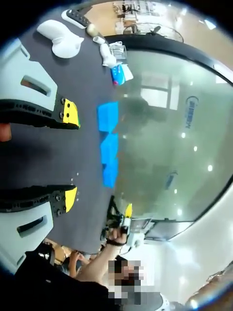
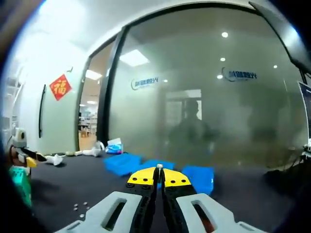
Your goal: Sort the screws, nuts, and washers into the corresponding bins
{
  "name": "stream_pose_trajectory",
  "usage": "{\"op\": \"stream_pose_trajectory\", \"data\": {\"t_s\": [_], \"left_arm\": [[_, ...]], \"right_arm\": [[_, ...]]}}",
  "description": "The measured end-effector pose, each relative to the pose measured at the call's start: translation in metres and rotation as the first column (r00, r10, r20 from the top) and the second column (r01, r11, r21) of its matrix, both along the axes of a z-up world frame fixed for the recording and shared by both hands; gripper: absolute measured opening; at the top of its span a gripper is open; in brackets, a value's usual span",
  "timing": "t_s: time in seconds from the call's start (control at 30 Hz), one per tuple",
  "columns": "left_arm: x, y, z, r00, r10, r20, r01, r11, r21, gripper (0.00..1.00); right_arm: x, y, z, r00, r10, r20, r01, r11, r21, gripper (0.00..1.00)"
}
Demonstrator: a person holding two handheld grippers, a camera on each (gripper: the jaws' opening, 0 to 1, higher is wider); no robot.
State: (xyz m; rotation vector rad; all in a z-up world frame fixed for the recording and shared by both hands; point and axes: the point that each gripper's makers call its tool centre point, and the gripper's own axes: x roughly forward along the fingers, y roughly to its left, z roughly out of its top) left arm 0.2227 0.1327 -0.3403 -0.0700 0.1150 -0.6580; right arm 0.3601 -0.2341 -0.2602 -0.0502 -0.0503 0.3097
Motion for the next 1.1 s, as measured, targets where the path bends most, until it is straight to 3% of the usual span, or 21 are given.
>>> {"op": "stream_pose_trajectory", "data": {"t_s": [0.17,0.47,0.8,1.1], "left_arm": [[0.001,0.001,-0.001,1.000,0.002,-0.001,-0.002,1.000,0.000,0.45],[0.002,0.001,0.000,1.000,0.005,-0.001,-0.005,1.000,-0.002,0.45],[0.003,0.003,-0.001,1.000,0.008,-0.004,-0.008,1.000,-0.005,0.45],[0.003,0.005,-0.004,1.000,0.012,-0.009,-0.012,1.000,-0.005,0.45]], "right_arm": [[0.043,-0.009,-0.001,0.999,-0.031,-0.030,0.031,1.000,0.006,0.01],[0.112,-0.023,-0.021,0.987,-0.093,-0.130,0.091,0.996,-0.023,0.01],[0.146,-0.034,-0.045,0.968,-0.150,-0.203,0.142,0.988,-0.055,0.01],[0.159,-0.039,-0.064,0.952,-0.181,-0.247,0.172,0.983,-0.056,0.02]]}}
